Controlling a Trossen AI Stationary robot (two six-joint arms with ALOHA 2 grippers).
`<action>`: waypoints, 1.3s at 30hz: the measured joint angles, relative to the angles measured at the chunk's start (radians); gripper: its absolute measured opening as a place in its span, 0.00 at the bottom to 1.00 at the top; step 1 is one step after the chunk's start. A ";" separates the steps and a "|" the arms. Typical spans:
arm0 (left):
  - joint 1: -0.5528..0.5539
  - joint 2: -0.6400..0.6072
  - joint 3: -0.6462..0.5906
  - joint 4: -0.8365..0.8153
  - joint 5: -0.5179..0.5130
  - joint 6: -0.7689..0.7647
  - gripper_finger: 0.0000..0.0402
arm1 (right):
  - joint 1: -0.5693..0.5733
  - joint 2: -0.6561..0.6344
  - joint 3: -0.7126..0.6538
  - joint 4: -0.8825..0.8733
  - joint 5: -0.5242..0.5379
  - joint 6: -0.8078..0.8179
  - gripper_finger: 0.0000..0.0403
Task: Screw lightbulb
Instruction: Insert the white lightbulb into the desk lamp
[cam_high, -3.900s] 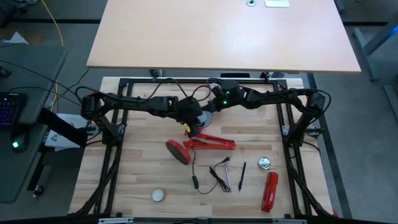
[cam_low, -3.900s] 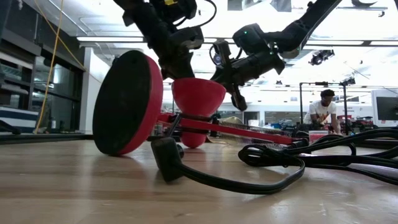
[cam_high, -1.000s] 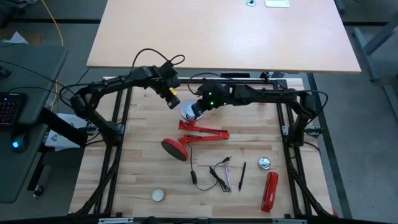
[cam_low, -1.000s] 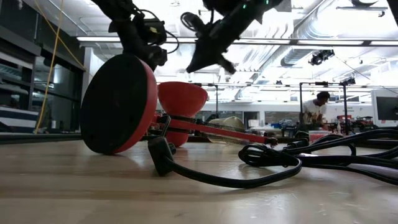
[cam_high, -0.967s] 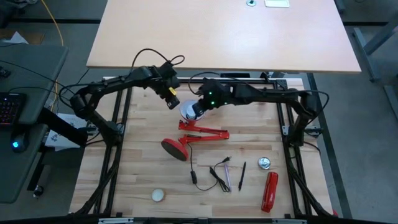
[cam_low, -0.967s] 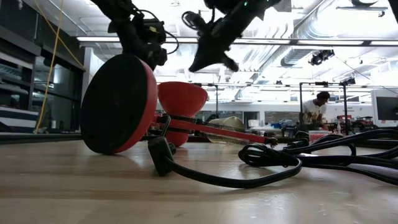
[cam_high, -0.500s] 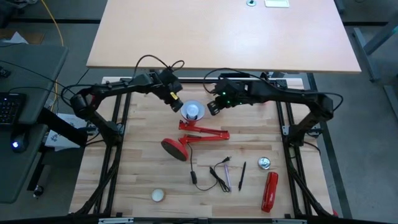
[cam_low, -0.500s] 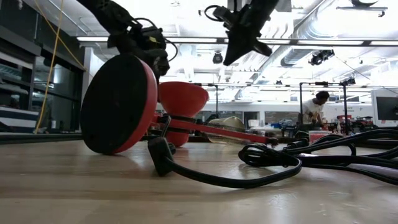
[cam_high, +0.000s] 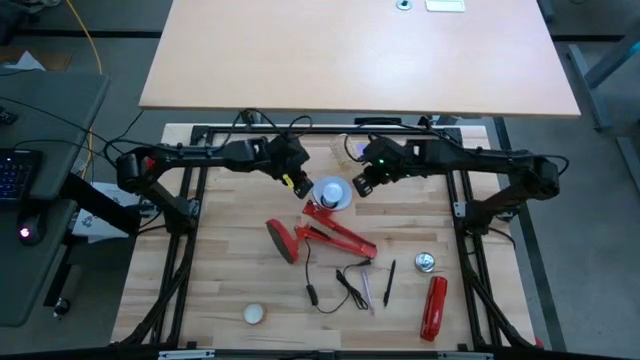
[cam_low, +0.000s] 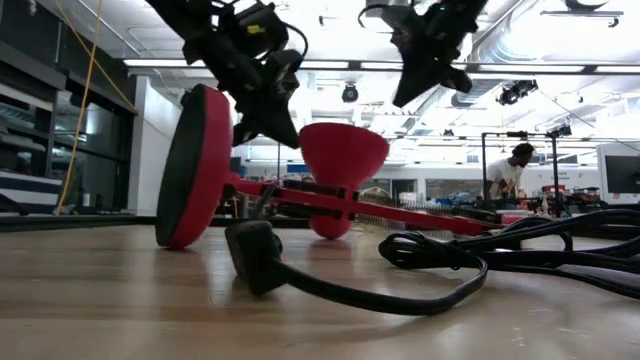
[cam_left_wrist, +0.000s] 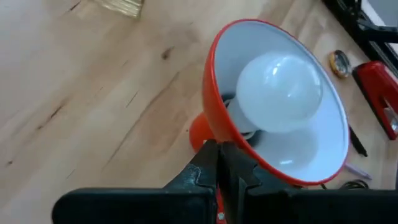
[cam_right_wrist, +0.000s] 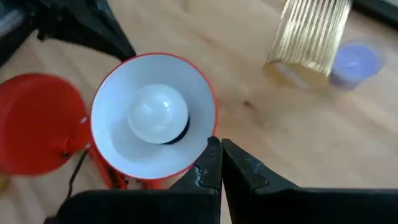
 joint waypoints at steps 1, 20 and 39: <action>-0.002 -0.001 0.000 -0.002 0.000 0.000 0.00 | 0.000 -0.021 -0.031 0.019 -0.020 0.007 0.00; 0.070 0.254 0.494 -0.271 0.054 0.573 0.00 | 0.163 0.091 -0.241 0.658 -0.097 0.451 0.00; 0.064 0.300 0.594 -0.454 0.049 0.665 0.00 | 0.218 0.051 -0.116 0.330 0.081 0.297 0.00</action>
